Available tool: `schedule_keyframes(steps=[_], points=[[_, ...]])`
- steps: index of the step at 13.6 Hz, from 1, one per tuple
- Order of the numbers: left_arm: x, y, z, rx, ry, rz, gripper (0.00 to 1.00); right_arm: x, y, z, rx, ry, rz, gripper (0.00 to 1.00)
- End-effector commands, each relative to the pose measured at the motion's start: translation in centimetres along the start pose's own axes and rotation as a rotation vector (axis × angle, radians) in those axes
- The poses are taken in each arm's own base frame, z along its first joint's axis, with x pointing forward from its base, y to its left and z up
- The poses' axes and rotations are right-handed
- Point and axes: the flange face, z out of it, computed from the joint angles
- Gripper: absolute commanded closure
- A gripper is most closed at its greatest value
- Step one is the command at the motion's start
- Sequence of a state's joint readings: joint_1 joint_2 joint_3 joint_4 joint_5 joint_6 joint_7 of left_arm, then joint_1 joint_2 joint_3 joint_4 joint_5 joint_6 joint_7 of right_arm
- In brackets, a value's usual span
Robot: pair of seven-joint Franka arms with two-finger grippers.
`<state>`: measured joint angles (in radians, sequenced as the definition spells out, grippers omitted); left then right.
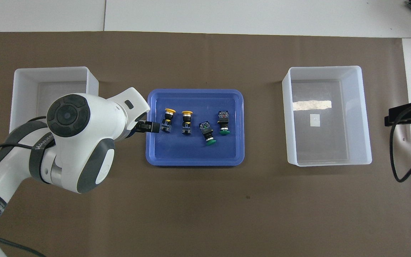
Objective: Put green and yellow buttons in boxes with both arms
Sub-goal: 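Reach the left gripper to the tray and grasp a yellow button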
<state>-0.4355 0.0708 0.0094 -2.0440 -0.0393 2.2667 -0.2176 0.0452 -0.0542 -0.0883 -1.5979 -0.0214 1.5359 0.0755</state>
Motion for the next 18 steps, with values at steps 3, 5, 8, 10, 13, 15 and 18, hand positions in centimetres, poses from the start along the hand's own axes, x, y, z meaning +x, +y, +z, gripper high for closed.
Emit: schedule_keyframes(steps=[3, 5, 8, 10, 13, 15, 18], points=[[0.1, 0.0, 3.2, 0.008, 0.024, -0.017, 0.0, -0.3, 0.2, 0.0, 0.0, -0.005, -0.008, 0.0], [0.4, 1.7, 4.9, -0.005, 0.06, -0.043, 0.0, -0.3, 0.2, 0.0, 0.0, -0.003, -0.008, 0.0], [1.3, 2.2, 6.8, -0.016, 0.098, -0.066, 0.0, -0.3, 0.2, 0.0, 0.0, -0.003, -0.008, 0.0], [1.5, 2.8, 8.5, -0.014, 0.088, -0.083, 0.0, -0.3, 0.2, 0.1, 0.0, -0.005, -0.008, 0.0], [1.7, 3.8, 9.6, -0.023, 0.101, -0.106, 0.0, -0.3, 0.2, 0.1, 0.0, -0.005, -0.008, 0.0], [1.4, 4.5, 10.3, -0.027, 0.1, -0.131, 0.0, -0.3, 0.2, 0.1, 0.0, -0.005, -0.008, 0.0], [1.1, 4.6, 10.9, -0.023, 0.091, -0.139, 0.06, -0.3, 0.2, 0.1, 0.0, -0.005, -0.008, 0.0]])
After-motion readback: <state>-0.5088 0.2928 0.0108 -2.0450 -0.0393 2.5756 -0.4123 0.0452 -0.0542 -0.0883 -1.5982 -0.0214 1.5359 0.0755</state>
